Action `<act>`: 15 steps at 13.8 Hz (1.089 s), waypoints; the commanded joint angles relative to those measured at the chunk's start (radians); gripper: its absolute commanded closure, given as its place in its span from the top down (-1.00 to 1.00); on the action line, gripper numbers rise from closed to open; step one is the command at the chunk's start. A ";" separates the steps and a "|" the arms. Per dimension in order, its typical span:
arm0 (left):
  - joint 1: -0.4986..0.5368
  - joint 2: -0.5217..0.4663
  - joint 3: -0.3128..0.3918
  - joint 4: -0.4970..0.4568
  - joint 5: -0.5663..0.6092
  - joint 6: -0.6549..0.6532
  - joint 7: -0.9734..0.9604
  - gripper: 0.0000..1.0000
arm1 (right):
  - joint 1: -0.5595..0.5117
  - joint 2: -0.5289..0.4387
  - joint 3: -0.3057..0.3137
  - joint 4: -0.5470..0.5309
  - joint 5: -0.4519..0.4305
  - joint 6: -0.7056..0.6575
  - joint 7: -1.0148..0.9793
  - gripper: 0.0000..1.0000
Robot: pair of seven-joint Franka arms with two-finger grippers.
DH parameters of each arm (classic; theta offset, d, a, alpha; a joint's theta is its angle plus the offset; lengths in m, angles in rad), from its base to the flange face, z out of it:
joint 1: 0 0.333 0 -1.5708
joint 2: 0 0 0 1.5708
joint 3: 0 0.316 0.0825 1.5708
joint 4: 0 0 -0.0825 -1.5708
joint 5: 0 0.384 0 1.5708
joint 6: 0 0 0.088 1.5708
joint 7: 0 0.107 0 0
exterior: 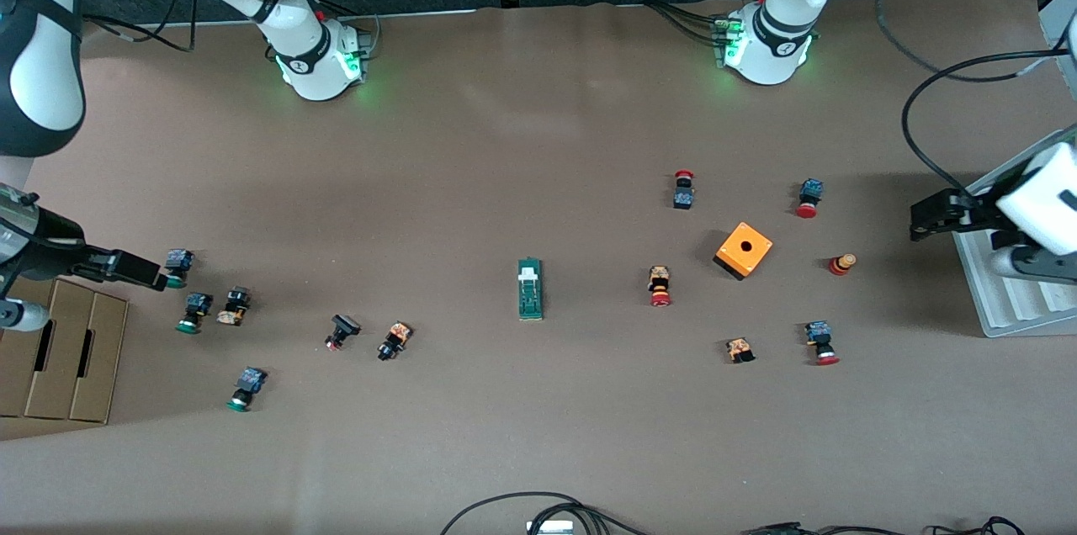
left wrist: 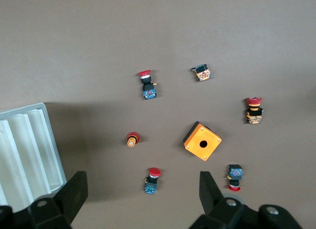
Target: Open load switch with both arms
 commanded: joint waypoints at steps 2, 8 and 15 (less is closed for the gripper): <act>-0.080 -0.228 0.111 -0.315 -0.045 0.167 0.021 1.00 | -0.007 -0.019 0.018 0.007 -0.017 -0.074 -0.007 1.00; -0.114 -0.223 0.132 -0.311 -0.033 0.159 0.036 1.00 | 0.006 -0.016 0.023 0.007 -0.015 -0.079 -0.044 1.00; -0.119 -0.222 0.128 -0.292 -0.033 0.113 -0.028 1.00 | 0.009 -0.019 0.020 0.007 -0.011 -0.082 -0.110 1.00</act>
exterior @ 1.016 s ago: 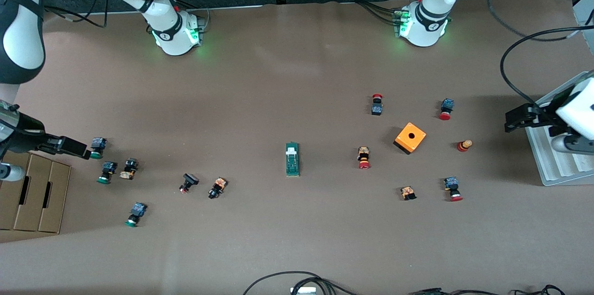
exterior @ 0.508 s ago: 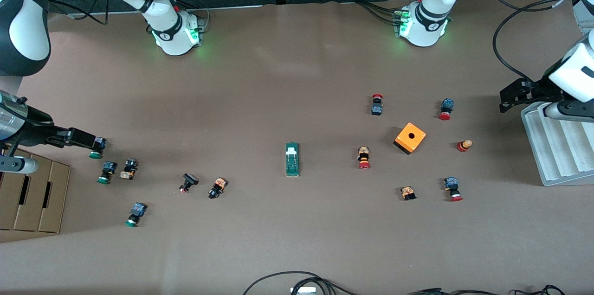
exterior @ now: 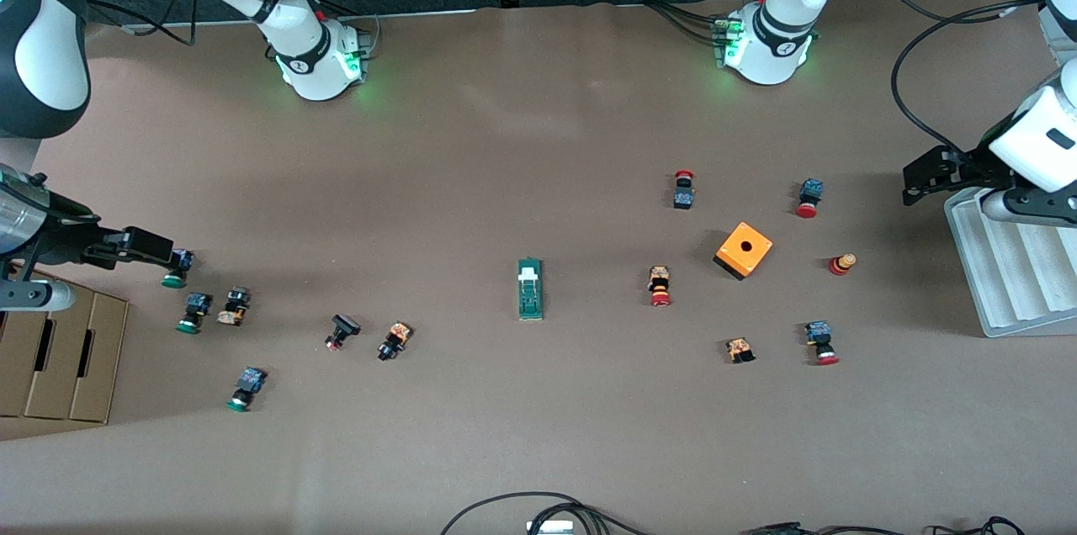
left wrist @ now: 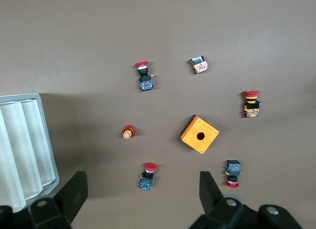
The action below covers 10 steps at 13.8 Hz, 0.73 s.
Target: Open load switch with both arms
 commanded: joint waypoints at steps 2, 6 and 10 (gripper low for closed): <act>-0.010 -0.007 0.009 0.010 -0.007 -0.058 -0.062 1.00 | -0.001 -0.006 -0.002 0.006 -0.014 -0.018 -0.010 1.00; -0.013 -0.007 0.006 0.009 -0.004 -0.061 -0.047 1.00 | 0.001 -0.012 -0.002 0.008 -0.047 -0.030 -0.023 1.00; -0.014 -0.007 0.004 0.009 -0.007 -0.077 -0.054 1.00 | 0.006 -0.023 0.002 0.008 -0.092 -0.031 -0.020 1.00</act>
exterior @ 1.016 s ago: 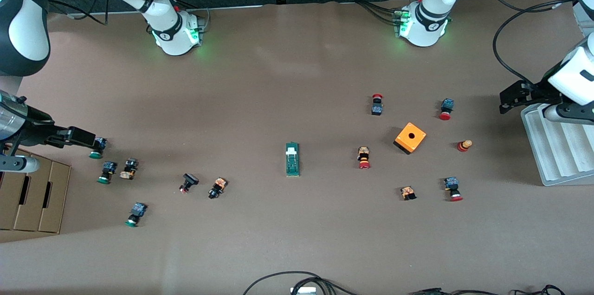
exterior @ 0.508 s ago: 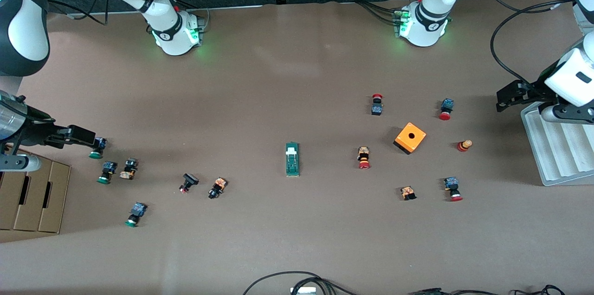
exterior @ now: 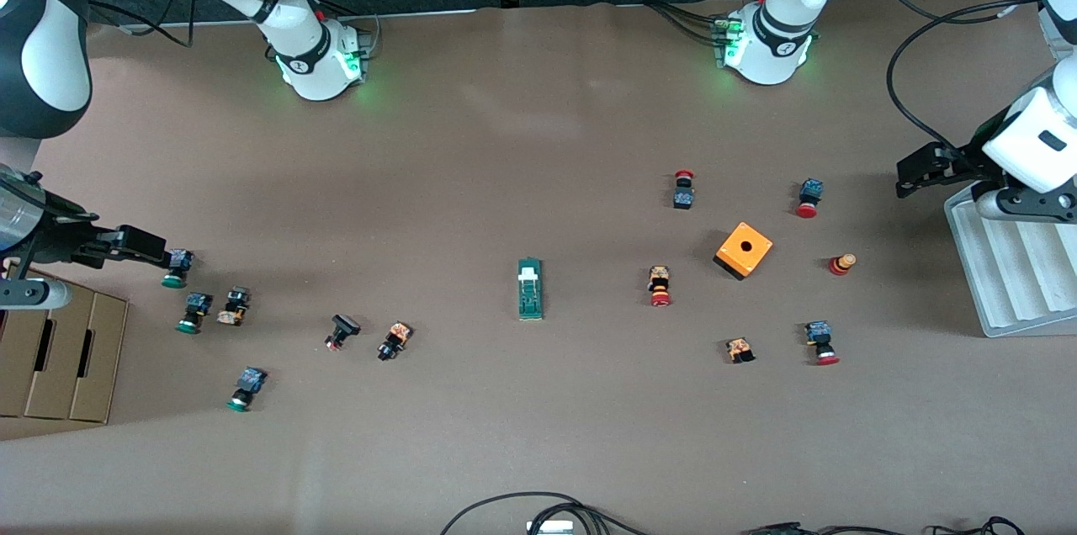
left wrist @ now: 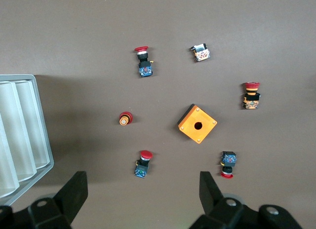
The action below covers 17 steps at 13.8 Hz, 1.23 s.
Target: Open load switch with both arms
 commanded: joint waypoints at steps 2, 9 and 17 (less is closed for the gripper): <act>-0.014 -0.005 0.004 0.010 -0.007 -0.021 -0.013 1.00 | 0.005 -0.016 0.002 0.007 -0.034 -0.026 -0.004 1.00; -0.014 -0.005 0.006 0.013 -0.003 -0.016 -0.017 1.00 | 0.004 -0.055 0.004 0.004 -0.024 -0.043 -0.006 1.00; -0.013 -0.005 0.006 0.011 -0.001 -0.013 -0.017 1.00 | 0.004 -0.102 0.002 -0.006 -0.021 -0.090 -0.003 1.00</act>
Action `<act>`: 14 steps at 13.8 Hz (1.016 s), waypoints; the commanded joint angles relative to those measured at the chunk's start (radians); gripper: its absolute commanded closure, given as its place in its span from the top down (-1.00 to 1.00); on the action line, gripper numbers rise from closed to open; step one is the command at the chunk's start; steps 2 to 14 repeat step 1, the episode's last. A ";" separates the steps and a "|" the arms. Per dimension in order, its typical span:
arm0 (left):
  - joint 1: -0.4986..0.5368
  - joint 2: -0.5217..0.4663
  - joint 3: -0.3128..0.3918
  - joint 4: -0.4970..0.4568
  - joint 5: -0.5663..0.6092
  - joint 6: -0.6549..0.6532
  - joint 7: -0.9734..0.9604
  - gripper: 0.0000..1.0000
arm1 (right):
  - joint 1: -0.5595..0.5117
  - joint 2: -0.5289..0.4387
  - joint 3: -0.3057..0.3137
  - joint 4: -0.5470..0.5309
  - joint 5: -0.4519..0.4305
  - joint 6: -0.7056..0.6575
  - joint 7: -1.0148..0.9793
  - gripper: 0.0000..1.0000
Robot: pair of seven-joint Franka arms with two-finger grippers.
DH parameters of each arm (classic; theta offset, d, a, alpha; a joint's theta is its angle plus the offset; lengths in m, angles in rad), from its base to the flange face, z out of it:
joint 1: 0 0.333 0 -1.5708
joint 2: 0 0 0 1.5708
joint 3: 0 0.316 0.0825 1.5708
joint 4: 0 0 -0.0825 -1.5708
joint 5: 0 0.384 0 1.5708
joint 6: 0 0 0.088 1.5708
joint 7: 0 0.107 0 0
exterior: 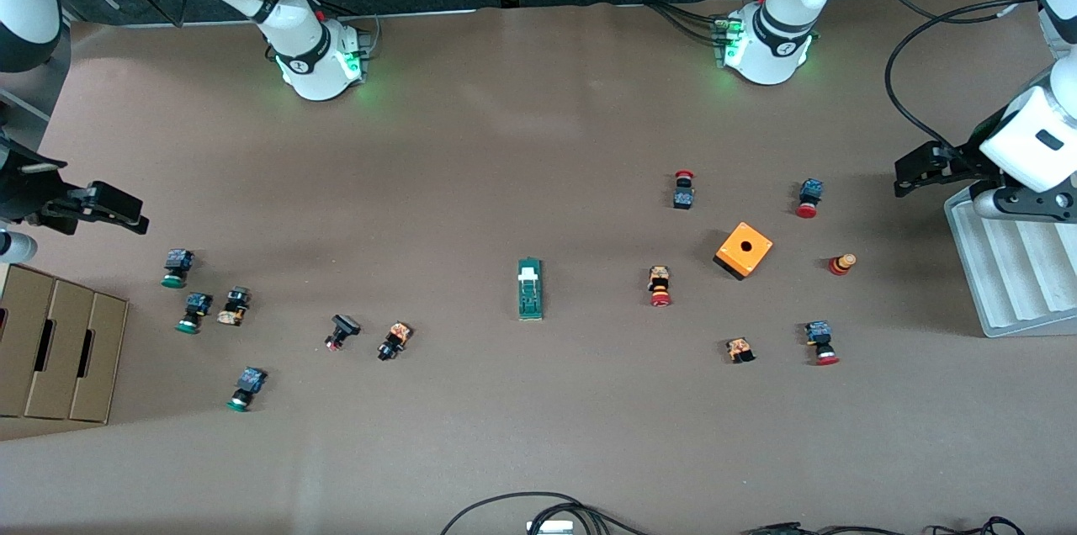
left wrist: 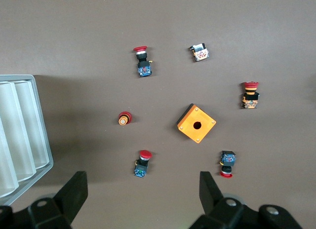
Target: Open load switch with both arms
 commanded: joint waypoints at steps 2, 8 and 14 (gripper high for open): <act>-0.010 -0.005 0.007 0.009 -0.003 -0.012 -0.015 1.00 | 0.002 -0.005 0.000 -0.007 -0.012 -0.013 -0.004 1.00; -0.010 -0.005 0.007 0.009 -0.003 -0.012 -0.015 1.00 | 0.002 -0.005 0.000 -0.007 -0.012 -0.013 -0.004 1.00; -0.010 -0.005 0.007 0.009 -0.003 -0.012 -0.015 1.00 | 0.002 -0.005 0.000 -0.007 -0.012 -0.013 -0.004 1.00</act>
